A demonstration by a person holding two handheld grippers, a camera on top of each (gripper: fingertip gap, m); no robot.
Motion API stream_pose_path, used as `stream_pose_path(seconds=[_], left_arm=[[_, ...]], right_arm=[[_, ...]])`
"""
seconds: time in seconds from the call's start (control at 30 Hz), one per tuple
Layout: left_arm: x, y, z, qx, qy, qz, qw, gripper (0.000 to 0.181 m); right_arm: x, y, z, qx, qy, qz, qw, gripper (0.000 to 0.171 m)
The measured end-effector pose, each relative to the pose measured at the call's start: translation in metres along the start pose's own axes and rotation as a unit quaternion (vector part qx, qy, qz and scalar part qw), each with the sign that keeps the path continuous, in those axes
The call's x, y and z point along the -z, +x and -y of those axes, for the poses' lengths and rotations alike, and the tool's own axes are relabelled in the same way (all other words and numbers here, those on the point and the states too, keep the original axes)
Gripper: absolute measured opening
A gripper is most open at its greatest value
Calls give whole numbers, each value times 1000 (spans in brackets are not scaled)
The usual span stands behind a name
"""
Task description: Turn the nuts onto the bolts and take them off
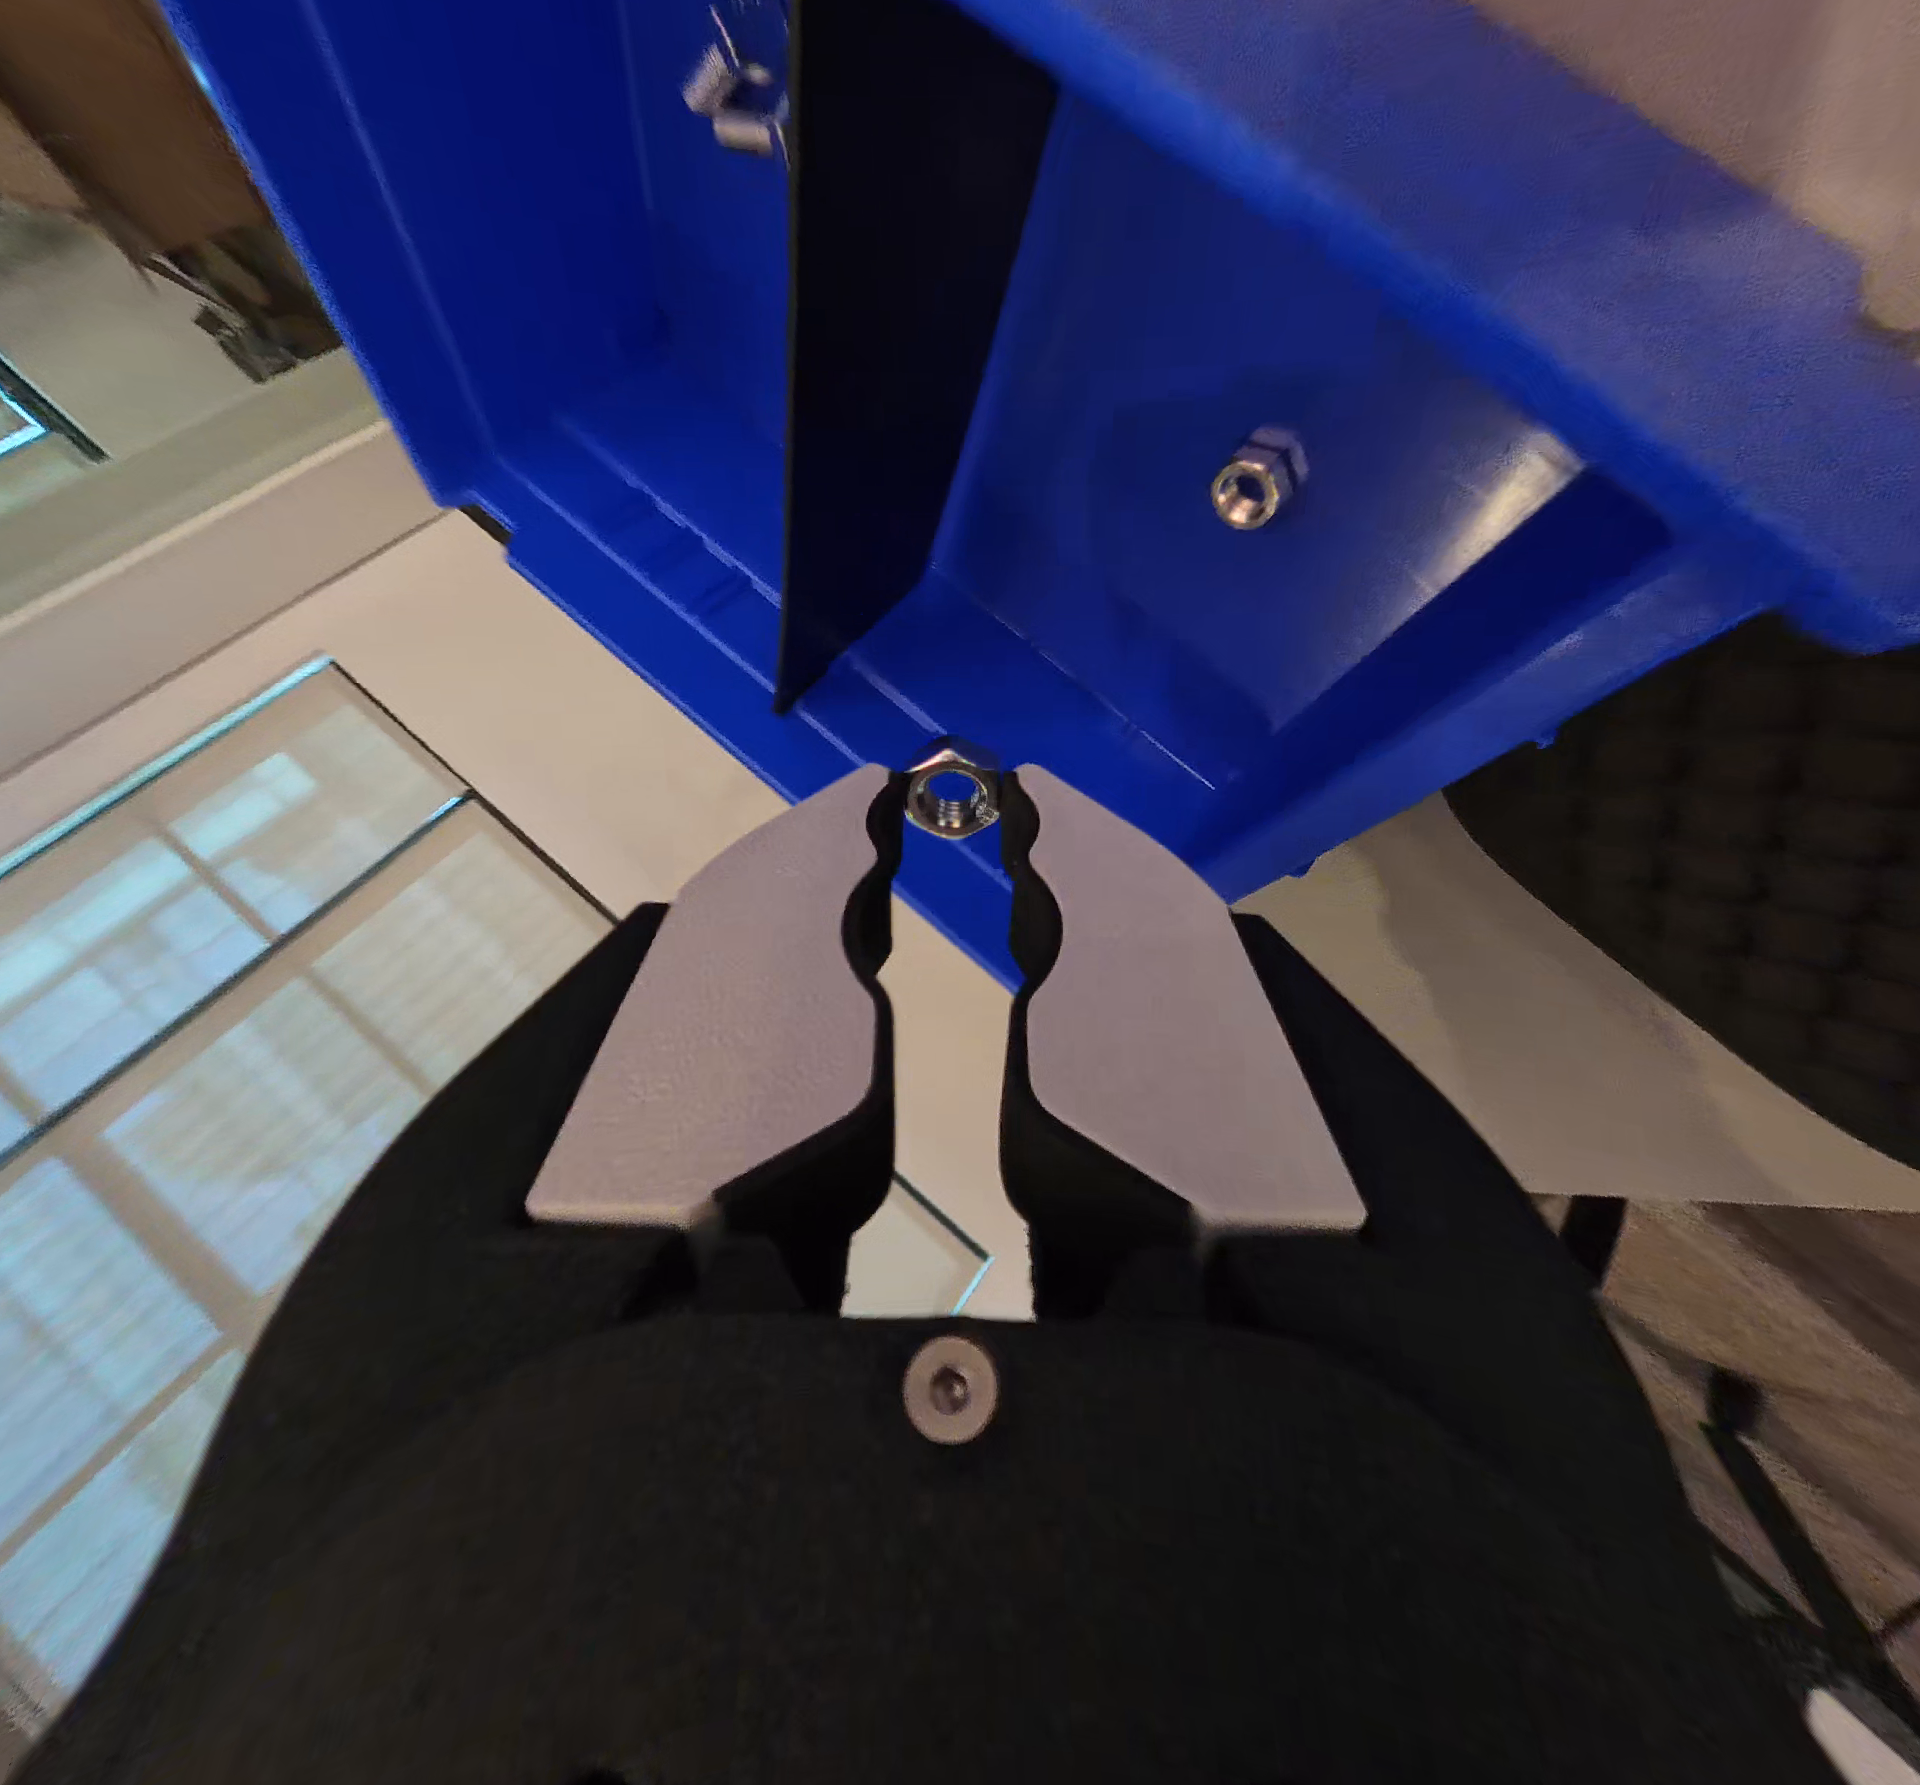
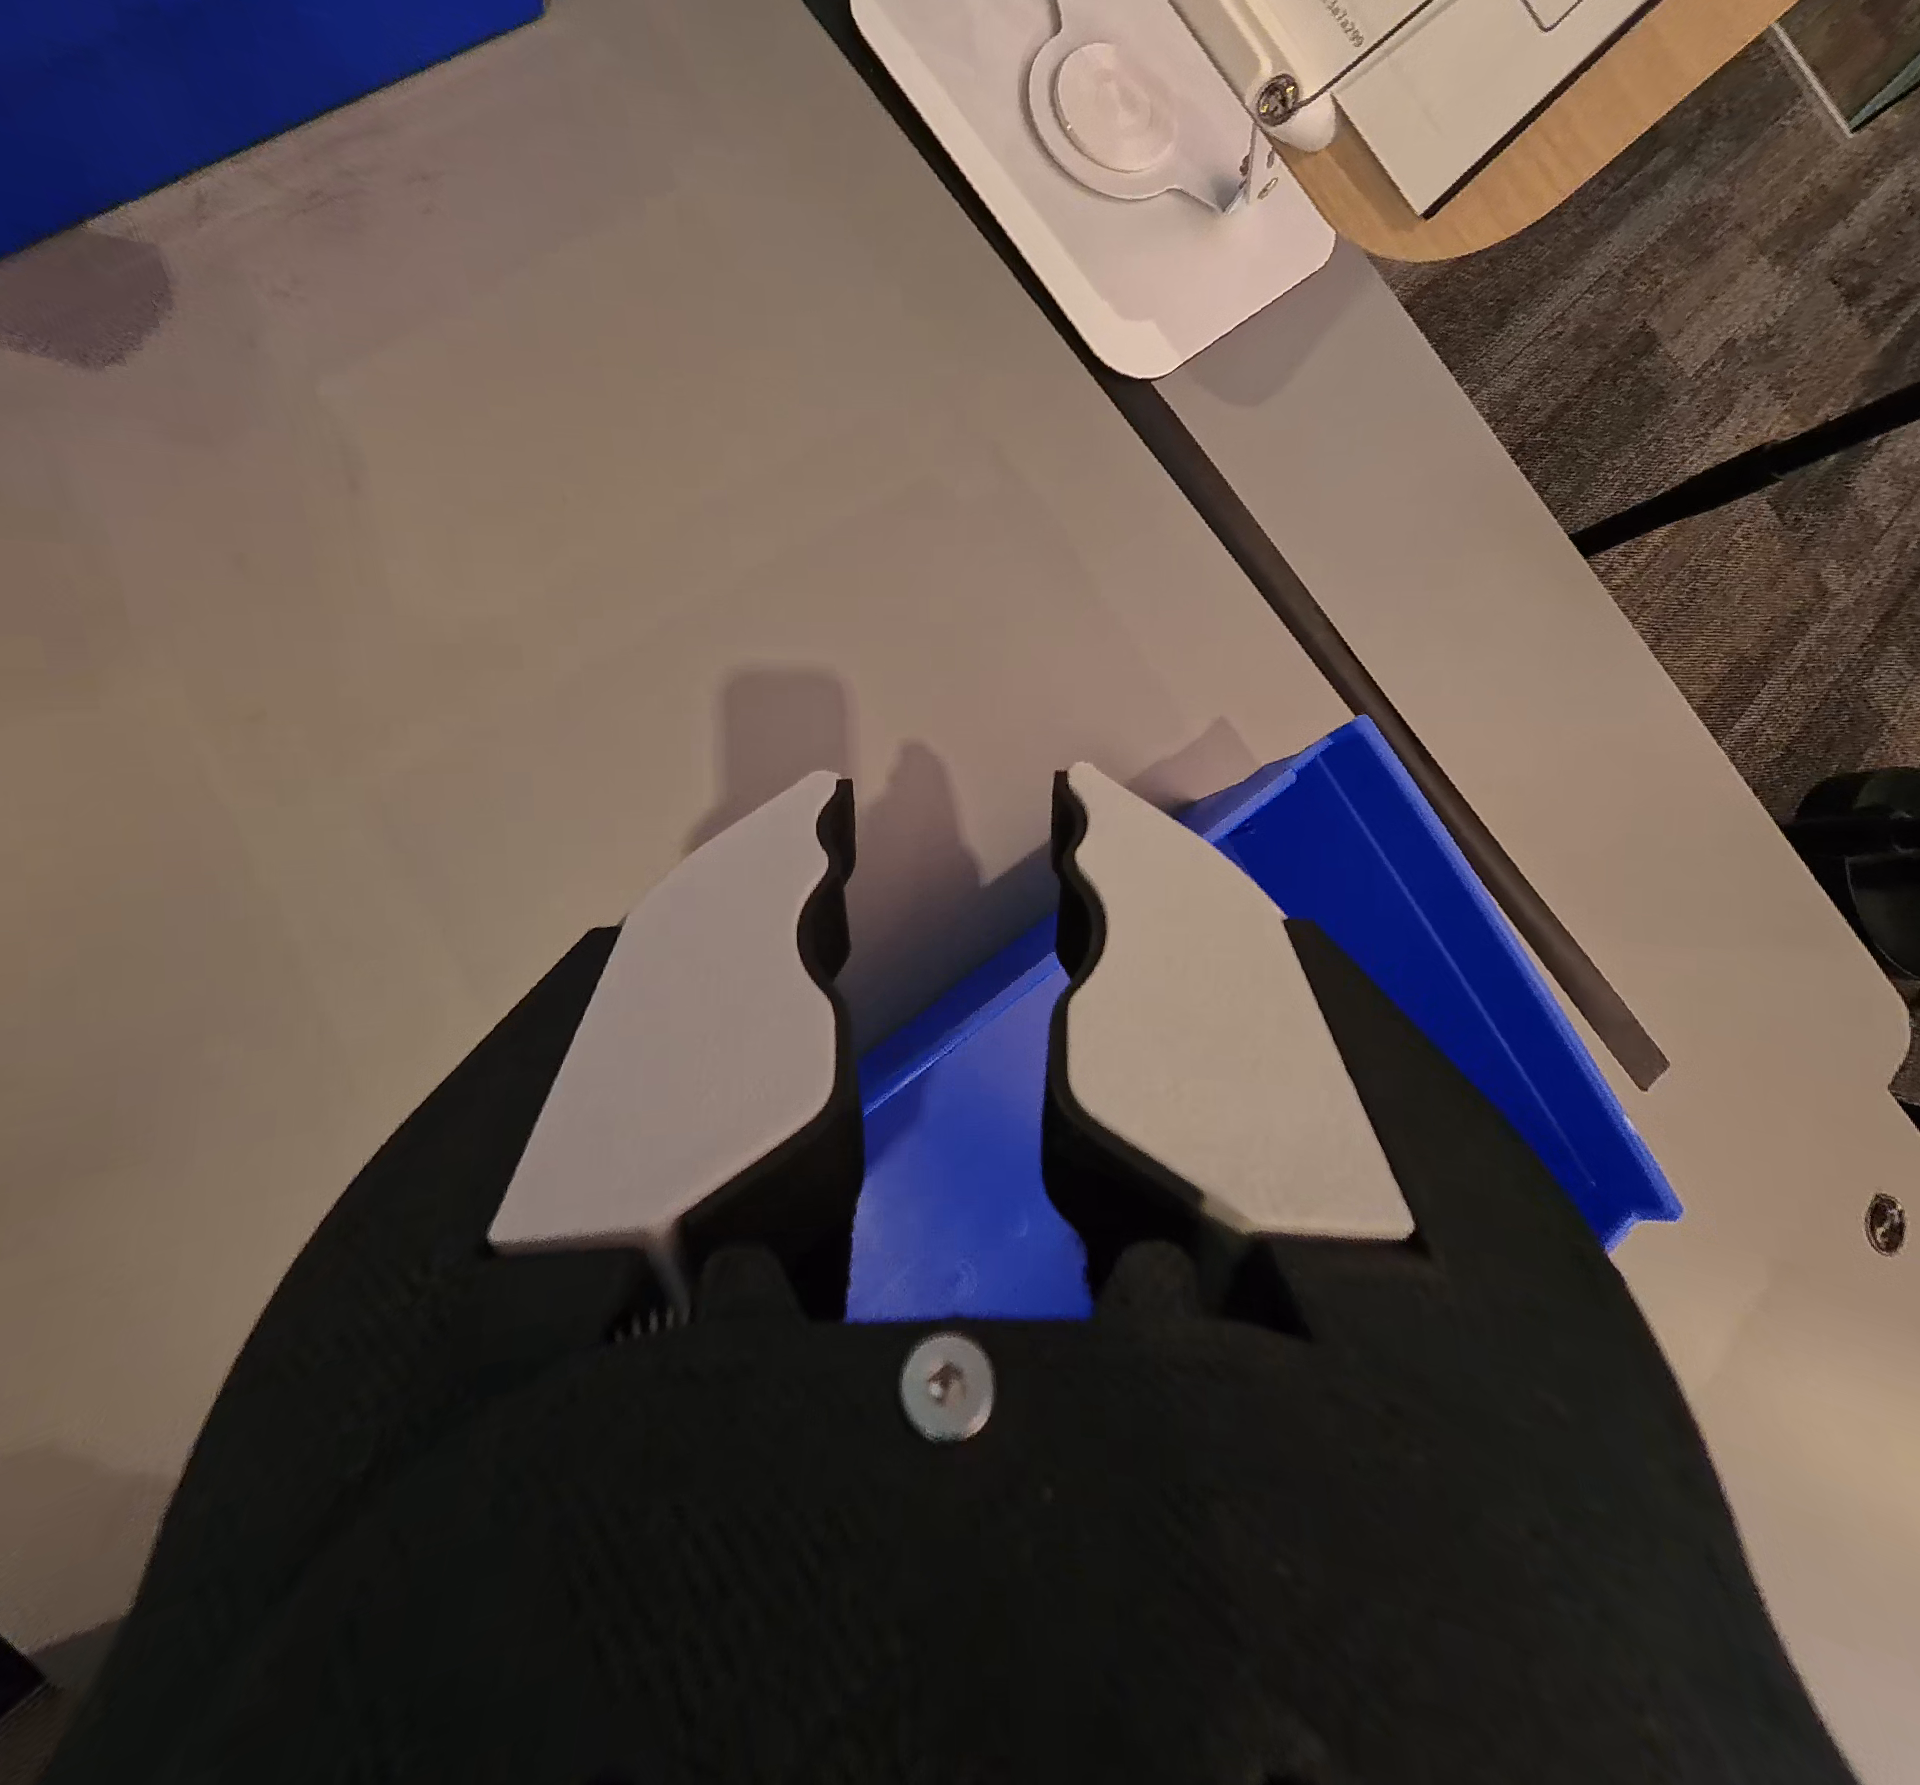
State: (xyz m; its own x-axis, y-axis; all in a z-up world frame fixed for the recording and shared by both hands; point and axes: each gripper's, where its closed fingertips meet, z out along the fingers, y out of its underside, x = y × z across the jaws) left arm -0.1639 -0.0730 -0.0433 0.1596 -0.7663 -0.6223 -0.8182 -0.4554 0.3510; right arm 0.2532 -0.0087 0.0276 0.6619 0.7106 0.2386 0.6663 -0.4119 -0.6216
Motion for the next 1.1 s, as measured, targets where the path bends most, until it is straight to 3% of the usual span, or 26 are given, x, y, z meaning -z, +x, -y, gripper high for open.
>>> stream_pose_path(seconds=[0.13, 0.23, 0.37, 0.43, 0.6, 0.77, 1.1], left_arm=[[22, -2, 23, -11, 32, 14, 999, 17], [43, 5, 51, 26, 116, -38, 992, 17], [81, 26, 102, 118, 270, -217, 931, 17], [84, 30, 127, 122, 305, -239, 914, 17], [78, 65, 199, 78, 311, -297, 900, 17], [64, 73, 257, 34, 286, -269, 919, 17], [58, 82, 290, 5, 267, -286, 920, 17]], right_arm=[[-3, -3, -1, 5, -6, 4, 1000, 37], [-3, -7, 0, 13, -2, 17, 1000, 37], [2, -6, 0, 10, 5, 17, 1000, 37], [5, -3, -1, 6, 9, 17, 1000, 37], [18, 4, -5, 0, 21, 11, 1000, 37], [41, 13, -10, -11, 47, -1, 999, 37], [41, 16, -17, -14, 36, 2, 999, 37]])
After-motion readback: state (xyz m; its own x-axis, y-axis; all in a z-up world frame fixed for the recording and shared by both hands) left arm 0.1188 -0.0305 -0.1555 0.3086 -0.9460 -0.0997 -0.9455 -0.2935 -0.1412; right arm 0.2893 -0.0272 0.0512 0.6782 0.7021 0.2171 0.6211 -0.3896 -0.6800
